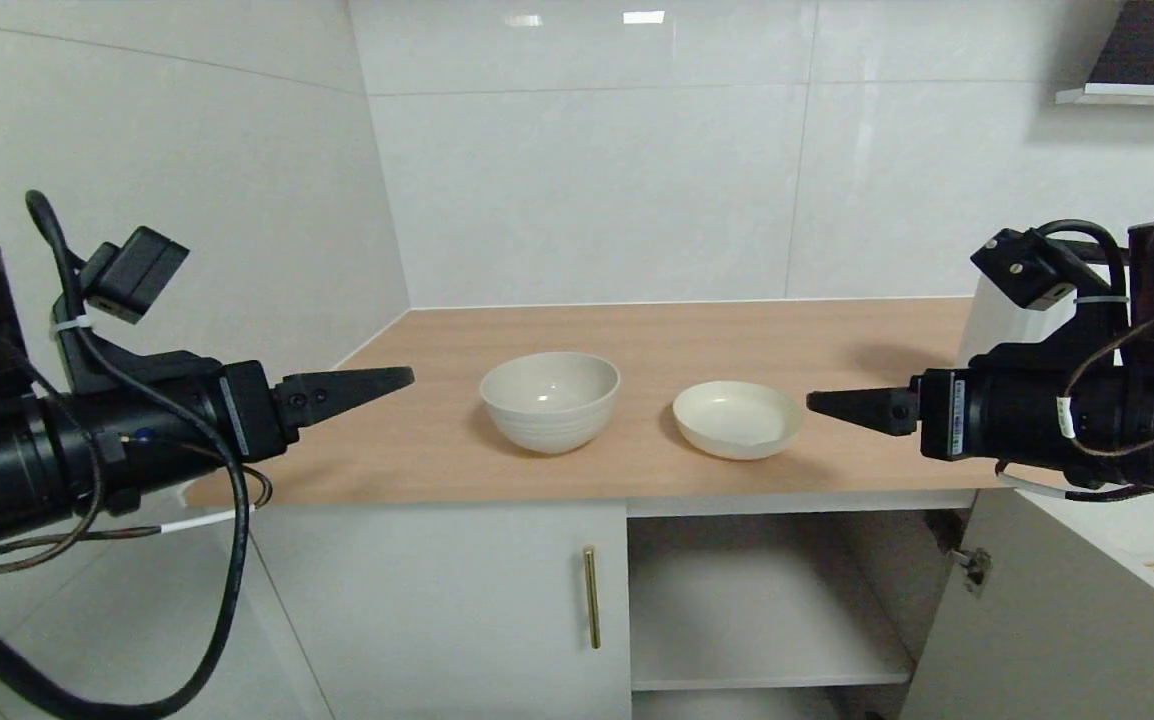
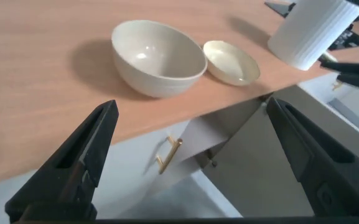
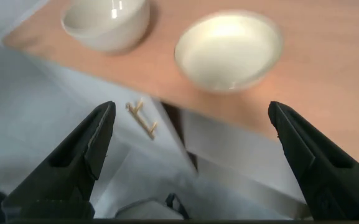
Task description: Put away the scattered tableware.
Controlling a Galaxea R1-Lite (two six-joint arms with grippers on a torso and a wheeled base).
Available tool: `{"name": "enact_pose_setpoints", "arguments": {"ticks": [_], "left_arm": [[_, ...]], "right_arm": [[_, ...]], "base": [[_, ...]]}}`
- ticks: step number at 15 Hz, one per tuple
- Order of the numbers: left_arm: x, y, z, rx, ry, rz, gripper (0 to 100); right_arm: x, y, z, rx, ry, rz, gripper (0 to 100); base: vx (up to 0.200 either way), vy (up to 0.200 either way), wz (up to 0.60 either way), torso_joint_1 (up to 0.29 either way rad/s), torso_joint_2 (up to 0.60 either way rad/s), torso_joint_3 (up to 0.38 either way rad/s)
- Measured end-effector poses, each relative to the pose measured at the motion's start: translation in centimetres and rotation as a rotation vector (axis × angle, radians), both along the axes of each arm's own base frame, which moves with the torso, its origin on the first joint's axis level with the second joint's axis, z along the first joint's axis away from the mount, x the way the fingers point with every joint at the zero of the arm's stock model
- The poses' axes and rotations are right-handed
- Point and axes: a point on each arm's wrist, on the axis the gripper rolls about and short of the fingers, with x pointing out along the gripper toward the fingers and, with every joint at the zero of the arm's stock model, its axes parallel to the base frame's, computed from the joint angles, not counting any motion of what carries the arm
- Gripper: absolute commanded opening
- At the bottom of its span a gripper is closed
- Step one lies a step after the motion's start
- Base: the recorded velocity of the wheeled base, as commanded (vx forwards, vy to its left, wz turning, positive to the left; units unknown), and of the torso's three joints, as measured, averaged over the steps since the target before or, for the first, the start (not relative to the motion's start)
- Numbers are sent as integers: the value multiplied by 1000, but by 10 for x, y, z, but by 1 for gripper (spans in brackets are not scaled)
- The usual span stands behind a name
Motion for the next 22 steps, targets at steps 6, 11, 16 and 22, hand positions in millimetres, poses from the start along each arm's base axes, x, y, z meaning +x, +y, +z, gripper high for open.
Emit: {"name": "enact_pose_setpoints", "arguments": {"ticks": [6, 11, 16, 22], "left_arm": [[38, -10, 43, 64, 257, 168, 100], [80, -52, 19, 67, 347, 306, 100], [107, -69, -4, 101, 357, 277, 100], [136, -82, -42, 129, 405, 275, 100]], "right_arm": [[41, 7, -4, -120, 47, -132, 100], [79, 19, -11, -117, 185, -302, 100], [87, 24, -19, -124, 181, -296, 100], [88, 25, -23, -128, 189, -295, 100]], "base": [[0, 0, 0, 7, -13, -9], [0, 0, 0, 0, 0, 0], [0, 0, 0, 0, 0, 0], [0, 0, 0, 0, 0, 0]]}}
